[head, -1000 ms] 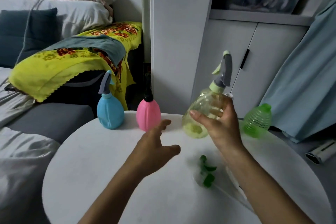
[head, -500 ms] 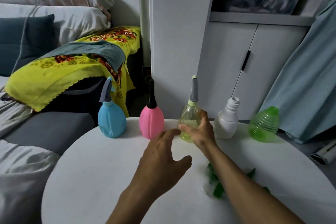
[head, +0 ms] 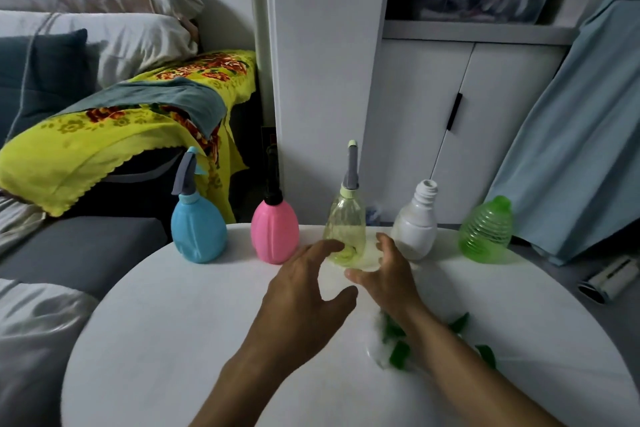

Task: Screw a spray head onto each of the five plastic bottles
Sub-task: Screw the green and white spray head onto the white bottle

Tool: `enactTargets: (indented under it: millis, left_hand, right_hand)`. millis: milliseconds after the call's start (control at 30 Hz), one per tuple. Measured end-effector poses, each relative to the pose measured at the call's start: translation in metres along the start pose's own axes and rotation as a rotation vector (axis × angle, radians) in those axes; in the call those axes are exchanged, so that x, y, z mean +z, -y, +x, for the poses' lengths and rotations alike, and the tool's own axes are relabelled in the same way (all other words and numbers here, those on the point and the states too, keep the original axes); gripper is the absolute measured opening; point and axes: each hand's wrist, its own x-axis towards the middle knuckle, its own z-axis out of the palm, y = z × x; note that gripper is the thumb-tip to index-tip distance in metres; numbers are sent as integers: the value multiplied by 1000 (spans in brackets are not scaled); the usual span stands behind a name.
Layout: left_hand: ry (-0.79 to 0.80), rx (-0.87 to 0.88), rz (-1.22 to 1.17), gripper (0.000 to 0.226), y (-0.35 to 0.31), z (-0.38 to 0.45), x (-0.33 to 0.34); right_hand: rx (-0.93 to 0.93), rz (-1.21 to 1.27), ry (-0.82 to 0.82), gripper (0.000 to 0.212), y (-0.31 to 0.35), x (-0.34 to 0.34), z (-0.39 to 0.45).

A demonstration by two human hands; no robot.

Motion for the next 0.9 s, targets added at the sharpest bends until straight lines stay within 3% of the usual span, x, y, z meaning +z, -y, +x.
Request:
enactTargets:
  millis: [100,167,333,400,467,567,633,733,900]
  left_hand:
    - [-35,-1,-67,52,-7,0,2]
    - [-44,-7,-70,50,-8,-1,3]
    - [-51,-55,-68,48,-5,1,6]
    - [-52,-54,-50,47,-5,1,8]
    - [-50,-42,-37,48,-5,1,10]
    - [-48,-14,-9,50,-4,0,11]
    - [-45,13,12,50,-2,-2,11]
    - [-49,50,27,52,-1,-5,9]
    - [-50,96,39,55,-3,-8,6]
  right_hand:
    - [21,-104,48,32,9,-38,-5]
    - [-7,-193,-16,14,14,-63,-3]
    - [52,-312,-453,37,8,-100,17]
    - [65,-156,-440,51,0,-102,31]
    - [50,-32,-347,82,-6,-98,45]
    - [38,-29,-309,106,-9,-85,59]
    - [19,-83,-304,98,-14,-76,65]
    - [0,-109,-251,67,-20,-73,65]
    - [-48,-68,-336,56,8,-97,46]
